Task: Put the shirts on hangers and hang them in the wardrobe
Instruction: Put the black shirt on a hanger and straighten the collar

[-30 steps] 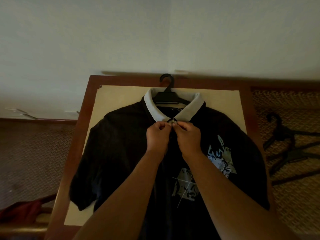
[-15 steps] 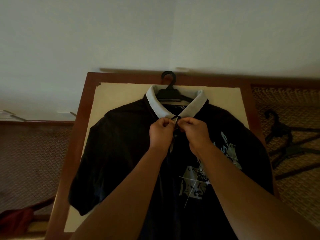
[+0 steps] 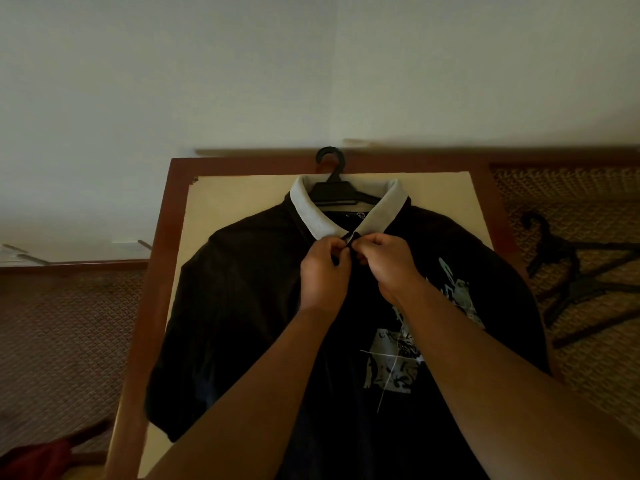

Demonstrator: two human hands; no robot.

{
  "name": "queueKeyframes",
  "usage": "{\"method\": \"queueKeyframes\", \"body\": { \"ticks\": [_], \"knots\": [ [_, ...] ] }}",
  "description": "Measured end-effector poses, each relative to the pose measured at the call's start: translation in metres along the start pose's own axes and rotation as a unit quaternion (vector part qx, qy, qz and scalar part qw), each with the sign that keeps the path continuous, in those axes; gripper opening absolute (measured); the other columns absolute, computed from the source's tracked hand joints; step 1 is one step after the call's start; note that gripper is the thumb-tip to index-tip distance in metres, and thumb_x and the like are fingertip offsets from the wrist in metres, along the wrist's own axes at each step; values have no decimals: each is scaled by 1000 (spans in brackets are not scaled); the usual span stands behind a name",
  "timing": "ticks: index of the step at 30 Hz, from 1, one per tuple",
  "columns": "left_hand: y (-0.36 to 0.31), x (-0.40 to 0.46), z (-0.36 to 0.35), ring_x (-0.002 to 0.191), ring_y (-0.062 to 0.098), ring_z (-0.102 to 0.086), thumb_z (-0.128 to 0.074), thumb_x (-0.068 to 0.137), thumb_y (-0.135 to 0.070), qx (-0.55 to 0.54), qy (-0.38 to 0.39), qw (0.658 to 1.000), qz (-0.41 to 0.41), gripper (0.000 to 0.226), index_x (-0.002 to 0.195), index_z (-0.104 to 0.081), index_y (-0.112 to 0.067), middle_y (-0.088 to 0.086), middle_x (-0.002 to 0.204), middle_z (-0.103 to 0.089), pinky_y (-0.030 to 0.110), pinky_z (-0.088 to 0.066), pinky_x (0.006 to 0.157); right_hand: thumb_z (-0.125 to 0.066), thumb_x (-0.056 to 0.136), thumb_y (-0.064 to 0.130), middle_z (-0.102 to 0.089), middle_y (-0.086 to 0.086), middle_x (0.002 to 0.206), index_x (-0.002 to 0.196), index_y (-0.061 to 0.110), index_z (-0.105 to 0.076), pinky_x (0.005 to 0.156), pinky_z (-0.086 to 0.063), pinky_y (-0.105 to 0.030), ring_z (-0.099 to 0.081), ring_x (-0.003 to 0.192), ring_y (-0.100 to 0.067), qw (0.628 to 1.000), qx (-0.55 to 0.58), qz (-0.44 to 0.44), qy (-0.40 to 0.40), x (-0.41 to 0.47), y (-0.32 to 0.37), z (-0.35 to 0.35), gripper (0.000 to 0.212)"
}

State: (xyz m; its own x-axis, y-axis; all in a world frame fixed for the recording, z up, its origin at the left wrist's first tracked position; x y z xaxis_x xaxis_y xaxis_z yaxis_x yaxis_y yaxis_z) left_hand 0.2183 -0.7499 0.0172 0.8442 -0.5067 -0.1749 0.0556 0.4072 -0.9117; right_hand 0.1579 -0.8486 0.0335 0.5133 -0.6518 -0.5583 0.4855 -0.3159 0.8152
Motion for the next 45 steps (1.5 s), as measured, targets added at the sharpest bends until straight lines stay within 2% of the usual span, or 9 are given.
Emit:
{"method": "queueKeyframes", "body": {
  "ticks": [8, 15, 20, 23, 26, 29, 32, 39, 45],
  "knots": [
    [-8, 6, 5, 65, 5, -58, -57, 93, -16, -41, -55, 990, 123, 8, 86, -62, -16, -3, 78, -62, 9, -45, 49, -65, 89, 14, -69, -6, 83, 85, 10, -71, 61, -50, -21, -67, 77, -15, 1000, -1, 10, -14, 5, -6, -5, 8],
    [-11, 8, 9, 75, 6, -58, -54, 94, -14, 32, -26, 995, 95, 7, 96, -61, -13, -2, 88, -61, 11, -44, 58, -60, 90, 12, -65, -6, 92, 86, 8, -69, 69, -44, -12, -61, 82, -12, 967, -147, 173, -118, 2, -18, -7, 11],
    [-1, -1, 24, 104, 19, -53, -54, 91, -14, 214, -100, 969, -79, 18, 109, -60, -14, 2, 113, -56, 30, -46, 89, -62, 89, 4, -60, -10, 92, 86, 1, -67, 73, -34, 3, -53, 79, -9, 895, -217, 343, -186, -1, 8, 9, 7],
    [13, -2, 19, 144, 29, -16, -46, 96, -39, 360, -66, 928, -73, 52, 143, -36, -19, 5, 153, -28, 44, -12, 116, -58, 91, 1, -54, -6, 92, 88, -1, -65, 70, -32, 2, -50, 77, -11, 865, -275, 395, -143, 15, 43, 5, 8],
    [25, -2, 15, 145, 20, 18, -23, 99, -54, 423, -20, 904, -63, 66, 153, -1, -24, 0, 161, 8, 42, 14, 115, -53, 94, 2, -53, -13, 113, 111, 2, -61, 78, -30, -10, -53, 100, -25, 839, -392, 371, -70, 47, 66, -7, 19],
    [25, -4, 15, 144, 18, 21, -15, 98, -56, 432, -20, 901, -46, 66, 152, 8, -26, 0, 160, 13, 41, 14, 116, -56, 92, 6, -41, -14, 135, 141, 13, -40, 94, -39, -36, -43, 123, -32, 795, -534, 287, 25, 74, 72, -13, 52],
    [27, -7, 15, 143, 18, 25, -10, 97, -58, 440, -15, 897, -34, 65, 146, 20, -28, -2, 156, 22, 41, 15, 115, -58, 90, 7, -37, -15, 137, 147, 19, -29, 92, -42, -44, -42, 123, -35, 754, -599, 261, 71, 82, 73, -16, 65],
    [31, -22, 22, 141, 17, 30, -7, 96, -60, 446, -13, 895, -13, 65, 143, 28, -31, -4, 152, 31, 41, 18, 115, -55, 88, -1, -50, -17, 119, 148, 20, -22, 72, -42, -37, -53, 101, -34, 631, -682, 357, 98, 75, 77, -15, 72],
    [33, -23, 22, 141, 18, 30, -9, 95, -61, 449, -9, 893, -13, 66, 143, 29, -35, -4, 151, 31, 40, 18, 114, -48, 89, -4, -51, -17, 118, 149, 15, -24, 70, -33, -33, -51, 101, -33, 629, -673, 380, 85, 81, 82, -1, 67]
  ]
}}
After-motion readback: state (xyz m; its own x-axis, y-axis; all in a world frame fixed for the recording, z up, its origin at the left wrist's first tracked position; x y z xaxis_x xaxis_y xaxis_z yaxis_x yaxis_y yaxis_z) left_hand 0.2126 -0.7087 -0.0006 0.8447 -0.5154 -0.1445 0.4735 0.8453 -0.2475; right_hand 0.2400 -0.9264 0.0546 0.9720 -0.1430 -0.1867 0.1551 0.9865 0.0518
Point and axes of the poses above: each hand's wrist, its own x-axis towards the middle knuckle, its own z-axis out of the back of the hand, y = z × x, the point moved 3 cm from there along x, towards the middle knuckle
